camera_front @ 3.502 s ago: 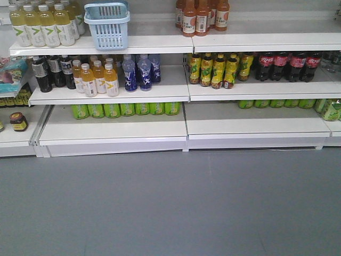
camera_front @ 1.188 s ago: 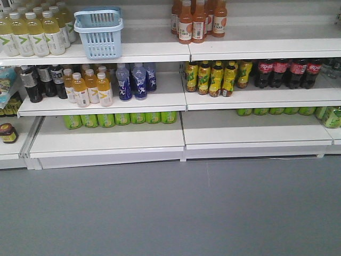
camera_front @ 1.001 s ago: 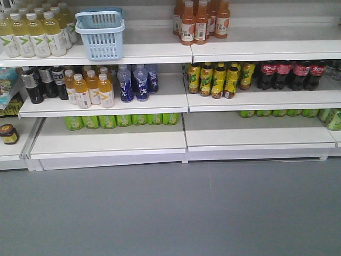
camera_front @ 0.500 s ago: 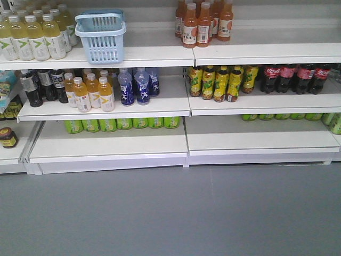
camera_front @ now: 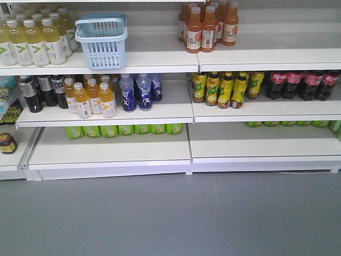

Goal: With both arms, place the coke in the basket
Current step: 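Drive the base toward the shelf holding the light-blue basket, then drive closer, aligning the left gripper with the light-blue basket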

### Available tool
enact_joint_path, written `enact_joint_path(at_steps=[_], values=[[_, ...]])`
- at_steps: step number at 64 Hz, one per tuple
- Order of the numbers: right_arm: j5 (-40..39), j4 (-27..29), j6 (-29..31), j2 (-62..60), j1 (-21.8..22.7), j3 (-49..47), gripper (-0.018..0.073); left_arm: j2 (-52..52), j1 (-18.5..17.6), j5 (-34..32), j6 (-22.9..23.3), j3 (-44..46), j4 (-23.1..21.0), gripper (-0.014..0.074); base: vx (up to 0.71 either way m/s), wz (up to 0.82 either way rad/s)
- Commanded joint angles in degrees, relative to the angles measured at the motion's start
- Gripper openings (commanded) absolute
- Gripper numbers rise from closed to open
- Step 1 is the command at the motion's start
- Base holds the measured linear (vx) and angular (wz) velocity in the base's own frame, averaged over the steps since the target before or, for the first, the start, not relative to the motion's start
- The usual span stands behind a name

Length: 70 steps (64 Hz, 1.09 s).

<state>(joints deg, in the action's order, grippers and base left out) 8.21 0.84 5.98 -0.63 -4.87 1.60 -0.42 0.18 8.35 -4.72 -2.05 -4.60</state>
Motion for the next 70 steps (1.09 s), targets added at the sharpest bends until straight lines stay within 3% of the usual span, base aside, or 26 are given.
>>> enact_joint_path(at_steps=[1, 70], values=[[-4.44, -0.24, 0.13, -0.71, 0.09, 0.47, -0.0010, -1.12, 0.03, -4.76, 0.23, 1.93, -0.19, -0.0006, 0.10, 0.03], [-4.44, -0.24, 0.13, -0.71, 0.09, 0.47, -0.0010, -1.12, 0.03, -4.76, 0.23, 1.93, -0.19, -0.0006, 0.08, 0.01]])
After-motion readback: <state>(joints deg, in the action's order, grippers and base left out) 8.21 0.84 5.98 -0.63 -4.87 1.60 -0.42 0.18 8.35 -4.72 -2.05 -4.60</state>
